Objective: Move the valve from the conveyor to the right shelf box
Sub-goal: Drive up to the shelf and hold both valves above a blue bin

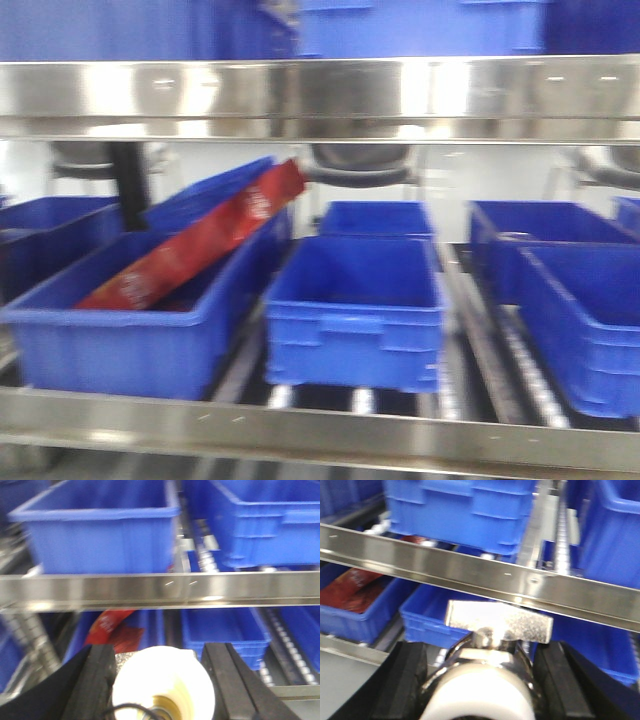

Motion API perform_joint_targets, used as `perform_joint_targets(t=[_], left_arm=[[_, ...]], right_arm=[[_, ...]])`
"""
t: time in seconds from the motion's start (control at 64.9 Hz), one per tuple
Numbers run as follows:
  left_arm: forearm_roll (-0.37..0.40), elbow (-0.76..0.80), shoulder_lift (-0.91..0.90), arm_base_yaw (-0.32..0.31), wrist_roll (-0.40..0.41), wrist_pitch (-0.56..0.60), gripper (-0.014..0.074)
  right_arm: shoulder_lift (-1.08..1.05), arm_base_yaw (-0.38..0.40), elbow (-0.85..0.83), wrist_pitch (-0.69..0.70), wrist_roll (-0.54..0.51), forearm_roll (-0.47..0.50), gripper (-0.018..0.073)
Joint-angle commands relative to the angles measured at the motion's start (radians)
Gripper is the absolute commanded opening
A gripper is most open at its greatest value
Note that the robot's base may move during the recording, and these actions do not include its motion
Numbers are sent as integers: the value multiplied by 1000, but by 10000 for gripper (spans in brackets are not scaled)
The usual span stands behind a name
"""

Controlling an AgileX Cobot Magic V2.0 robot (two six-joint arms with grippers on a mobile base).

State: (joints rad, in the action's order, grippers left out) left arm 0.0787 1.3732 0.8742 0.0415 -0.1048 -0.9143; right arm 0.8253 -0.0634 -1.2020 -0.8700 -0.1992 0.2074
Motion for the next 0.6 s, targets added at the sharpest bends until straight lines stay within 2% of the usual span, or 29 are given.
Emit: perform_joint_targets(t=[0.0,0.586], left_arm=[[8,5,-4,-4,4,50,-111],[8,5,-2,-4,4,50,-111]], right_arm=[[-9,1,-7,71,-1,-1,-153],[-9,1,-7,71,-1,-1,-153]])
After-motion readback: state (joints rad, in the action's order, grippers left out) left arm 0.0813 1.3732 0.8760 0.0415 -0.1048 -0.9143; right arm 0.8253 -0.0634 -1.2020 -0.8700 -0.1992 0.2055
